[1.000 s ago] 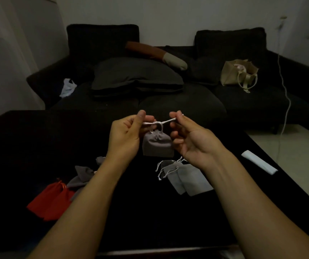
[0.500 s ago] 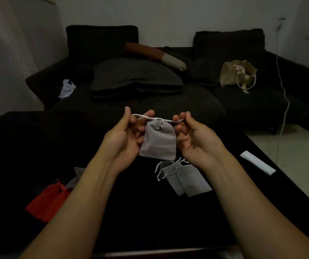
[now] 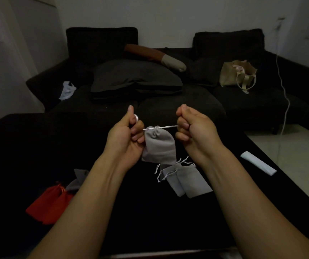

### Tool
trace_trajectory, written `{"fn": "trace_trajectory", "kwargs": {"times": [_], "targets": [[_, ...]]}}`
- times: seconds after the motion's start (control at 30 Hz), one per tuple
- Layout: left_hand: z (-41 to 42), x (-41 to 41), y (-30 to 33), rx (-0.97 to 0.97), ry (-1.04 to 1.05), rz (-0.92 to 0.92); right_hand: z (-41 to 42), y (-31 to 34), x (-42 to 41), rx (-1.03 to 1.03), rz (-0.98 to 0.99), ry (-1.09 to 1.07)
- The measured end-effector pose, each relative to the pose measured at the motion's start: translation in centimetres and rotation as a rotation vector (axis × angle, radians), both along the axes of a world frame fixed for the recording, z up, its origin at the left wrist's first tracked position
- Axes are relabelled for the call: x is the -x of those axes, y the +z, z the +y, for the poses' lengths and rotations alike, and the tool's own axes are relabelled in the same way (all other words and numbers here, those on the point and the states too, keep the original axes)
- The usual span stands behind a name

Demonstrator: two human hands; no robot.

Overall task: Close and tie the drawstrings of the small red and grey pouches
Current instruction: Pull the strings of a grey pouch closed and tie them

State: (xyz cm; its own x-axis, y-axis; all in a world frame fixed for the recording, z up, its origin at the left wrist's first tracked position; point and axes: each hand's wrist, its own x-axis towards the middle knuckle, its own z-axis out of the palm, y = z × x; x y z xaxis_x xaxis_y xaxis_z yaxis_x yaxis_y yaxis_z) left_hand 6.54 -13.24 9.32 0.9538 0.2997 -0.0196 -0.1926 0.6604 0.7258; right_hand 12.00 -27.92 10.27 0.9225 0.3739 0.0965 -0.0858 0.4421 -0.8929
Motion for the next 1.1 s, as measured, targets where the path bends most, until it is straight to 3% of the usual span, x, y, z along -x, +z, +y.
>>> {"fn": "trace_trajectory", "kwargs": {"times": [0.1, 0.3, 0.4, 0.53, 0.73, 0.83, 0.9, 1.1], "targets": [[0.1, 0.2, -0.2, -0.015, -0.071, -0.012, 0.0, -0.4, 0.1, 0.051, -0.020, -0.013], [0.2, 0.3, -0.5, -0.022, 0.054, -0.016, -0.1, -0.8, 0.2, 0.001, 0.003, 0.035], [-0.4, 0.4, -0.3, -0.243, 0.009, -0.038, -0.2, -0.7, -0.3, 0.021, -0.005, -0.013], [-0.2, 0.7, -0.8, -0.449, -0.001, -0.030, -0.9, -0.9, -0.3, 0.278, -0.179, -0.010], [0.2, 1.1, -0.9, -0.509, 0.029, -0.021, -2.2, -0.9, 0.1, 0.880, -0.699, 0.025], [-0.1, 1.1, -1.0, -0.528, 0.074, -0.002, -2.2, -1.2, 0.2, 0.949, -0.771, 0.027], [-0.1, 1.3, -0.8, -0.642, 0.116, 0.032, -2.2, -1.4, 0.0, 0.917, -0.749, 0.029], [1.1, 1.3, -1.9, -1.239, 0.137, 0.040, -2.2, -1.7, -0.1, 0.888, -0.665, 0.118]]}}
